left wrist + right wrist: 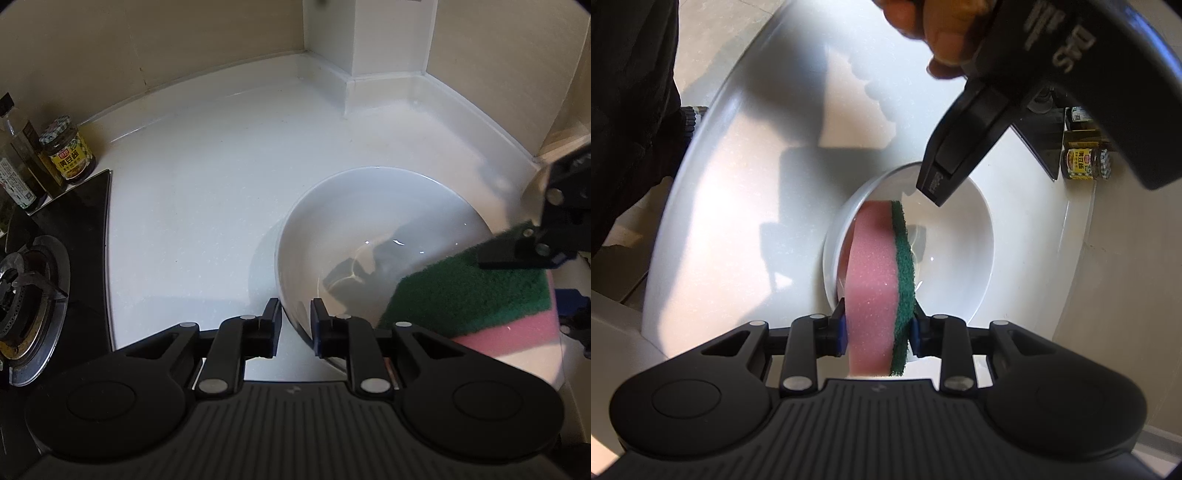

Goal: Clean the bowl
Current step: 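Lift the sponge out of the bowl with the right gripper, then set the sponge upright beside the bowl with the right gripper while the left releases the bowl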

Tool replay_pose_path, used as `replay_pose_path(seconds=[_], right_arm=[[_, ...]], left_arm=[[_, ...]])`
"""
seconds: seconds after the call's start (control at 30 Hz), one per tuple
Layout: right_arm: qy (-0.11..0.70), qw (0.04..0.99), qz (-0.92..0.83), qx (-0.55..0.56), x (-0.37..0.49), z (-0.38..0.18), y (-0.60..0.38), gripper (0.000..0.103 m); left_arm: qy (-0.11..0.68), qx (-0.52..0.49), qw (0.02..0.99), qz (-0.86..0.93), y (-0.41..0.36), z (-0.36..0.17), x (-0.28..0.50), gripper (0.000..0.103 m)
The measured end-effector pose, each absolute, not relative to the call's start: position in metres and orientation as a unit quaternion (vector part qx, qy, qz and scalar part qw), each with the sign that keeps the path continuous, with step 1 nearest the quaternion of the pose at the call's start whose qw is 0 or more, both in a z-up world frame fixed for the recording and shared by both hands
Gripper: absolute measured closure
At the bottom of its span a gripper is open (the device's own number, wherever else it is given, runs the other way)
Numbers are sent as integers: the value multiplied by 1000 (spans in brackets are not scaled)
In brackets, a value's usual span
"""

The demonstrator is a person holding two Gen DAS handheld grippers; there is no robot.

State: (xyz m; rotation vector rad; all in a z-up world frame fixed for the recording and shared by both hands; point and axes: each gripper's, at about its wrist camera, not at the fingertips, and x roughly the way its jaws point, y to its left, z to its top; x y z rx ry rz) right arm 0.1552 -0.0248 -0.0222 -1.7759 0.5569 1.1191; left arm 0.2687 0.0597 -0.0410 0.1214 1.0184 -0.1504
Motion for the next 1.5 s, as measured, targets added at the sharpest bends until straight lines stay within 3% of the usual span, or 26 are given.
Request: replay_pose_path(seconds=[0.23,0.47,0.63,0.77,1.0,1.3,1.4,1.5], right_arm=[[234,491,447,-710,157,-19,-36,76],[270,585,408,-647,176,-8,-59,76],[368,711,396,-450,205,24,-91,76],[402,842,315,-173,236,51,-161,76],[429,890,151,20,255,-10,-210,76],[440,891,106,21,261,-76,-196,75],[450,887,99,-2,260,-84,-185,62],[434,895,101,-10,249,-85,-184,61]], left_arm=[[486,69,868,-82,59,-43,273,84],[486,70,867,-80,59,-45,275,84],[474,54,875,-80,62,-42,271,84],[451,50,888,-77,66,-28,263,82],[416,18,907,-67,67,-14,258,72],[392,24,919,-30,58,-11,245,67],[392,27,919,-24,59,-12,240,67],[392,26,919,-21,61,-12,234,67]])
